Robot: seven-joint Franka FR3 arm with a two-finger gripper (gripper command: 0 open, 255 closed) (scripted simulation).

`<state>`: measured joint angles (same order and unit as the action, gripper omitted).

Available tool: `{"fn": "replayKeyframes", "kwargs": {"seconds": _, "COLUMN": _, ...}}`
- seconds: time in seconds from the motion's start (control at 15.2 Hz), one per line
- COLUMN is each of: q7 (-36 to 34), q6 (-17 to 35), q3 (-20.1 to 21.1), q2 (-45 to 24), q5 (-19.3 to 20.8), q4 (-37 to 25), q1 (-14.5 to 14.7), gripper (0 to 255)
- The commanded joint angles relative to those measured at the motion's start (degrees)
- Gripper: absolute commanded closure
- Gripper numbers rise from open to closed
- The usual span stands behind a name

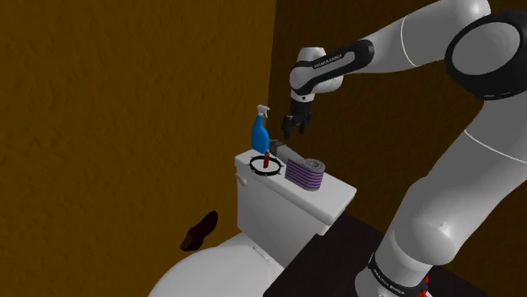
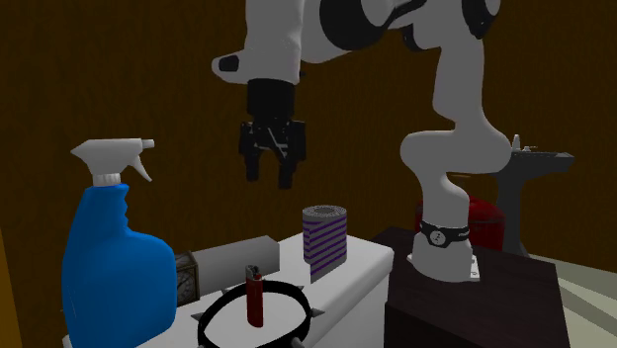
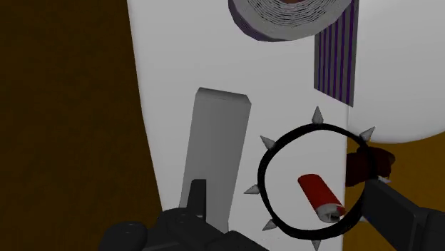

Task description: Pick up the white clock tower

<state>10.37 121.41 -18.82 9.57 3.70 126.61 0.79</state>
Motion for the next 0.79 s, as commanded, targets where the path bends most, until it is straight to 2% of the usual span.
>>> {"fn": "replayKeyframes", "kwargs": {"seconds": 0.0, "q7": 2.2, "q6": 2.1, "q3": -1.0, "q2": -5.0, "q5": -1.7, "q4": -2.5, "q1": 0.0, "gripper": 0}}
{"fn": "replayKeyframes", "kwargs": {"seconds": 0.33, "q7": 8.0, "q6": 5.4, "q3": -2.1, "q2": -16.6, "q5": -6.6, "q4": -9.3, "q1": -1.0, "gripper": 0}}
{"fn": "replayKeyframes", "kwargs": {"seconds": 0.59, "q7": 12.1, "q6": 6.8, "q3": -1.7, "q2": -26.0, "q5": -10.6, "q4": -16.3, "q1": -3.0, "gripper": 0}}
{"fn": "replayKeyframes", "kwargs": {"seconds": 0.73, "q7": 12.4, "q6": 7.4, "q3": -1.5, "q2": -26.9, "q5": -11.0, "q4": -16.4, "q1": -3.3, "gripper": 0}}
